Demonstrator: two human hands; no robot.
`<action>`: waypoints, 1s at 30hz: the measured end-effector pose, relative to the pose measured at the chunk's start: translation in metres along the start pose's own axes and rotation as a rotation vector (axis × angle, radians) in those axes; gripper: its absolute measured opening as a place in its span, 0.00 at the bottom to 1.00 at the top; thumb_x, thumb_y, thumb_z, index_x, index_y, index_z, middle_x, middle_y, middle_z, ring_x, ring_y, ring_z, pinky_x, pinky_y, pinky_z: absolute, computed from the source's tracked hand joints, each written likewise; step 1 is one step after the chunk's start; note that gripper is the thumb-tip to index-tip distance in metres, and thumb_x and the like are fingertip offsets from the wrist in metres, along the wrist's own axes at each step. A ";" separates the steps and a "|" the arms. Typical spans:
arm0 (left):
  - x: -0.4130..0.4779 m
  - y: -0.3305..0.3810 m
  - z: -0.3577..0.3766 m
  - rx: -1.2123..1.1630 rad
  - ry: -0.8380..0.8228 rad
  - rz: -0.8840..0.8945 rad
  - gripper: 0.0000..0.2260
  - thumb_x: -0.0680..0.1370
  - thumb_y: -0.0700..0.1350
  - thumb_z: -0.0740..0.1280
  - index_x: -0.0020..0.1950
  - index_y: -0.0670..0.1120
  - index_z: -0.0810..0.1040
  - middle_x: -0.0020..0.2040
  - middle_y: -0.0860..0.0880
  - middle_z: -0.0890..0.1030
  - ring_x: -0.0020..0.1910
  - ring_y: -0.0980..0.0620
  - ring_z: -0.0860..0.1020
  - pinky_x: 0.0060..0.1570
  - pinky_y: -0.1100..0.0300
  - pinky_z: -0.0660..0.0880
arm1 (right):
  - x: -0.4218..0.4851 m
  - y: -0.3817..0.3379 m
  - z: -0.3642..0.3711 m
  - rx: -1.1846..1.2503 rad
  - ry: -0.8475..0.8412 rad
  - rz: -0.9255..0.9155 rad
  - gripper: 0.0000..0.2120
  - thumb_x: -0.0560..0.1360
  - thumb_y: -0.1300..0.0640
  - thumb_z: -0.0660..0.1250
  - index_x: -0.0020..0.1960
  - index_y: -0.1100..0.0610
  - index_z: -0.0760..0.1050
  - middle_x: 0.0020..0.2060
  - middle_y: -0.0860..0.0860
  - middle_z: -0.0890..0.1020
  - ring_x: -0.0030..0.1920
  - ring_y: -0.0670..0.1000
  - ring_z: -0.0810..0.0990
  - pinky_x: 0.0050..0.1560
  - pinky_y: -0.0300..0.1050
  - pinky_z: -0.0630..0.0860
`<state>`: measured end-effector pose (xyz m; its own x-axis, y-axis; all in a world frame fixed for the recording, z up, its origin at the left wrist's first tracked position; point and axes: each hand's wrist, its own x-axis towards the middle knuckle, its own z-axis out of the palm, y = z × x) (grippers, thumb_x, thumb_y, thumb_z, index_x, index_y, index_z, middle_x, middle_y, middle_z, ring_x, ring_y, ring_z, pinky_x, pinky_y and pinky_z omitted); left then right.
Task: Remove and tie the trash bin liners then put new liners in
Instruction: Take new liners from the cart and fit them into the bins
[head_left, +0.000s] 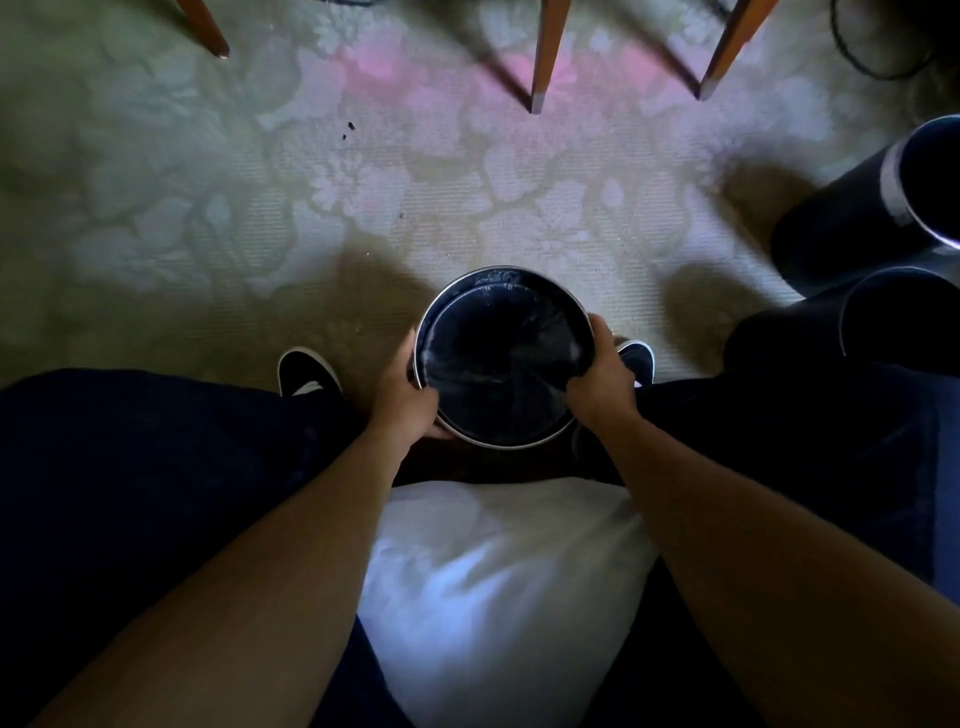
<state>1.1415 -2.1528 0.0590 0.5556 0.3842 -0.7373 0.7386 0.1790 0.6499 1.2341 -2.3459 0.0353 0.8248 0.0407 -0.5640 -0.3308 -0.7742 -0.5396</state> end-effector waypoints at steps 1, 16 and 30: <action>0.002 -0.002 0.000 -0.004 -0.001 -0.008 0.36 0.80 0.32 0.60 0.53 0.80 0.71 0.54 0.58 0.77 0.52 0.43 0.81 0.35 0.40 0.83 | 0.003 0.001 0.002 0.007 -0.002 0.007 0.38 0.69 0.69 0.63 0.75 0.43 0.62 0.55 0.57 0.82 0.57 0.62 0.81 0.59 0.57 0.79; 0.031 -0.015 -0.005 0.002 -0.080 -0.094 0.34 0.79 0.31 0.65 0.72 0.67 0.66 0.59 0.57 0.75 0.55 0.46 0.79 0.45 0.38 0.82 | 0.028 0.006 0.014 0.055 -0.101 0.043 0.34 0.66 0.59 0.66 0.70 0.49 0.65 0.52 0.55 0.82 0.53 0.62 0.81 0.58 0.62 0.79; -0.060 0.059 -0.064 0.848 -0.206 0.283 0.10 0.81 0.46 0.67 0.62 0.50 0.80 0.52 0.49 0.81 0.41 0.57 0.79 0.38 0.64 0.75 | -0.040 -0.078 -0.060 -0.598 -0.331 -0.237 0.12 0.78 0.53 0.64 0.55 0.57 0.81 0.56 0.57 0.82 0.48 0.56 0.78 0.47 0.44 0.73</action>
<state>1.1275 -2.1077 0.1532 0.7557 0.1289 -0.6421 0.5520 -0.6530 0.5185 1.2548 -2.3254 0.1374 0.6294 0.3665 -0.6853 0.2256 -0.9300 -0.2901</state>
